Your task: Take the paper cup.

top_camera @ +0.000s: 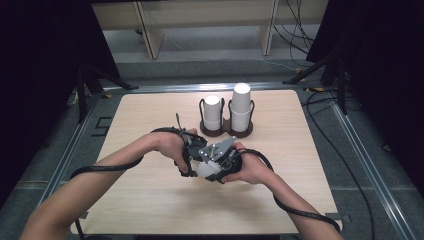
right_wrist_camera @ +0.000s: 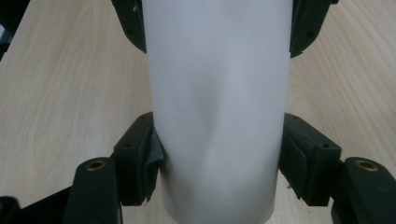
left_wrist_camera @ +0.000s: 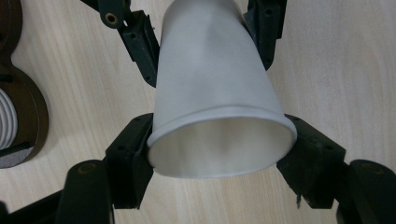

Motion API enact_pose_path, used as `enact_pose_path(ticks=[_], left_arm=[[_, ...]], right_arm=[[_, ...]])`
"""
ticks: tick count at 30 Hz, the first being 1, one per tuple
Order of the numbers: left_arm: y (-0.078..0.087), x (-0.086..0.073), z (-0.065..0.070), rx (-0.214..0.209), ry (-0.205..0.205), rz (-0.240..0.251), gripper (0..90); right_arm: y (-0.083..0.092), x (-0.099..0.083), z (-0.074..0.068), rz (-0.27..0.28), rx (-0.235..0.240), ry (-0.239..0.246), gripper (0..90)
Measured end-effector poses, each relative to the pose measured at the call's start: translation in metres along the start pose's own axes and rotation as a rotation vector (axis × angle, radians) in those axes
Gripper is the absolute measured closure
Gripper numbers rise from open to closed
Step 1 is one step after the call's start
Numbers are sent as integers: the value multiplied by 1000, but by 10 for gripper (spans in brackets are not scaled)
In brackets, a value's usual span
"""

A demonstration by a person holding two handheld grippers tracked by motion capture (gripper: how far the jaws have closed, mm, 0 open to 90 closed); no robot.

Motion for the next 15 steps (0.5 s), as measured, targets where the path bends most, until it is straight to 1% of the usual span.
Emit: enact_pose_path(ticks=[1,2,3,4,5,6,7,8,9,10,11,13,14,15], left_arm=[[0,0,0,2,-12,14,300],[0,-1,0,6,-28,20,292],[0,-1,1,6,-30,32,284],[0,-2,1,4,-42,44,275],[-1,-2,3,16,-41,74,265],[-1,-2,3,22,-45,94,246],[-1,-2,4,26,-45,109,217],[-1,-3,5,31,-39,124,190],[-1,-4,7,33,-24,134,164],[-1,-5,7,43,-28,145,146],[-1,-5,7,51,-22,162,145],[0,-6,7,68,-21,186,142],[1,-7,6,81,-25,197,141],[1,-7,6,92,-30,208,139]], right_arm=[[0,-1,0,10,-1,-7,353],[0,-2,-3,7,-9,-33,354],[0,-3,-3,12,-11,-26,354],[1,-4,-4,14,-12,-34,354],[1,-5,-3,26,-6,-16,353],[1,-6,-5,25,-14,-27,353],[1,-6,-4,37,-11,9,353],[2,-7,-5,40,-13,-1,353],[3,-8,-7,39,-24,-21,353],[3,-8,-5,50,-27,7,353],[4,-10,-7,43,-34,-10,353],[5,-12,-8,45,-40,-18,354],[5,-12,-8,54,-43,-7,354],[5,-12,-6,67,-36,15,354]])
Point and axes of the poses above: each handheld gripper's, and its own axes: y roughly backward along the jaws, x roughly out of its top, z roughly to its right, the point moved 4 cm from there along -y, roughly forward along the jaws, and after that the axes turned 14 degrees about z, right-handed, at the moved point
